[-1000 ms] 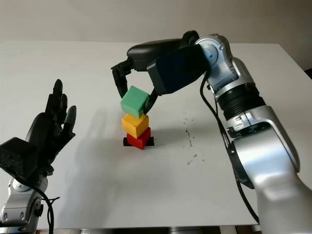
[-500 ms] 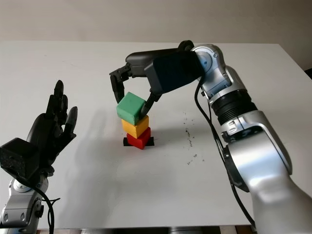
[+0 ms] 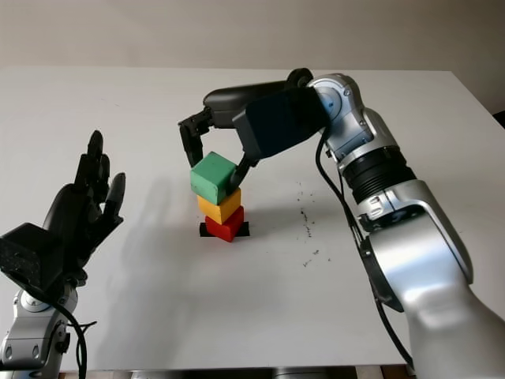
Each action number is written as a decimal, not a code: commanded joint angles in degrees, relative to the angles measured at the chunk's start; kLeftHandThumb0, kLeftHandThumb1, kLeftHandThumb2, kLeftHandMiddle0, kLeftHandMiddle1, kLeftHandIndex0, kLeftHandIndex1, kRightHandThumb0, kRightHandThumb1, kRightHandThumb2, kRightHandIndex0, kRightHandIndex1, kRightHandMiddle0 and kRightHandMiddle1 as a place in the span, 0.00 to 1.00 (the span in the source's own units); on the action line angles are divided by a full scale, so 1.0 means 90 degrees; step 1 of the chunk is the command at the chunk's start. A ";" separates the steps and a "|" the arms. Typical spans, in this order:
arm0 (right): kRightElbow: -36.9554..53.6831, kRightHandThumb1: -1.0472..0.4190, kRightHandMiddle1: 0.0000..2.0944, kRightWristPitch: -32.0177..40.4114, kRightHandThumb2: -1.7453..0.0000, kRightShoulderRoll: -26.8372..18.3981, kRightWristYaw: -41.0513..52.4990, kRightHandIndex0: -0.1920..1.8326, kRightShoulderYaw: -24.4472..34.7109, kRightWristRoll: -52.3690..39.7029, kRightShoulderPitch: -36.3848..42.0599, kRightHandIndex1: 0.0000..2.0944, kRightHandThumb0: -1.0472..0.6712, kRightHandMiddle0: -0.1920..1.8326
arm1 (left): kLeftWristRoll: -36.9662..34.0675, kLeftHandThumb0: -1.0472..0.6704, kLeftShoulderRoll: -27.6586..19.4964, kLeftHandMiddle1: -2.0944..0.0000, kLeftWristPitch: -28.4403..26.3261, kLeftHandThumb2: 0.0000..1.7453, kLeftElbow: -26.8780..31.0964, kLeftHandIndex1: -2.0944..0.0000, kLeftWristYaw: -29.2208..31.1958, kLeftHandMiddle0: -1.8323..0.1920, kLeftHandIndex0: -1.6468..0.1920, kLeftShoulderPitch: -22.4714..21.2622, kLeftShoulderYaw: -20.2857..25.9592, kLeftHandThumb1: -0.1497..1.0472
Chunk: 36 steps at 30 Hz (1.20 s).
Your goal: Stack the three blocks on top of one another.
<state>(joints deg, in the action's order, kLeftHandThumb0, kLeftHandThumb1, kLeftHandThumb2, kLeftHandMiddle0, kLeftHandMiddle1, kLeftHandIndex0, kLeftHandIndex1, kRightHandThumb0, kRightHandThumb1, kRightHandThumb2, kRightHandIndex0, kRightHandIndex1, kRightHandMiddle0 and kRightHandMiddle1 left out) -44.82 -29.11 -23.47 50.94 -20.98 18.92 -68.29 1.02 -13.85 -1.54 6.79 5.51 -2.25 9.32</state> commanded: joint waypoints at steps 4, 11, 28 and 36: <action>0.0103 0.10 0.67 0.0177 0.97 -0.0094 0.0135 0.18 0.0024 -0.0048 0.0069 0.02 0.33 0.24 | 0.0014 0.12 -0.0038 0.97 -0.0002 0.33 0.0083 0.97 -0.0018 0.99 0.99 0.0009 0.0014 1.00; 0.0311 0.14 0.24 0.0354 0.97 -0.0127 0.0421 0.08 0.0004 -0.0089 0.0109 0.01 0.26 0.15 | 0.0043 0.14 -0.0072 0.97 0.0132 0.34 0.0005 0.97 -0.0003 0.99 1.00 0.0000 0.0010 1.00; 0.1021 0.14 0.00 0.0643 0.97 -0.0378 0.0488 0.00 0.0033 -0.0019 0.0304 0.00 0.10 0.00 | 0.0004 0.13 -0.0049 0.97 0.0127 0.33 0.0021 0.97 -0.0033 0.99 0.99 0.0021 0.0031 1.00; 0.1679 0.00 0.00 0.1181 0.70 -0.0512 -0.1134 0.00 0.1373 -0.0833 0.1469 0.01 0.07 0.00 | -0.0061 0.12 -0.0093 0.98 0.0213 0.33 -0.0095 0.98 -0.0009 1.00 1.00 0.0006 0.0095 1.00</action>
<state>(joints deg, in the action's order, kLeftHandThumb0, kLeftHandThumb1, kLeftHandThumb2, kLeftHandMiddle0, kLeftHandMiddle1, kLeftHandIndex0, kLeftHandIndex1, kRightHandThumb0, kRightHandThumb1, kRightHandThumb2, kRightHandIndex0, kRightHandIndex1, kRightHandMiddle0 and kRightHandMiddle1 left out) -30.42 -18.80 -27.29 41.93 -10.49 12.64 -57.90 0.73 -14.39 -0.31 6.14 5.29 -2.21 9.93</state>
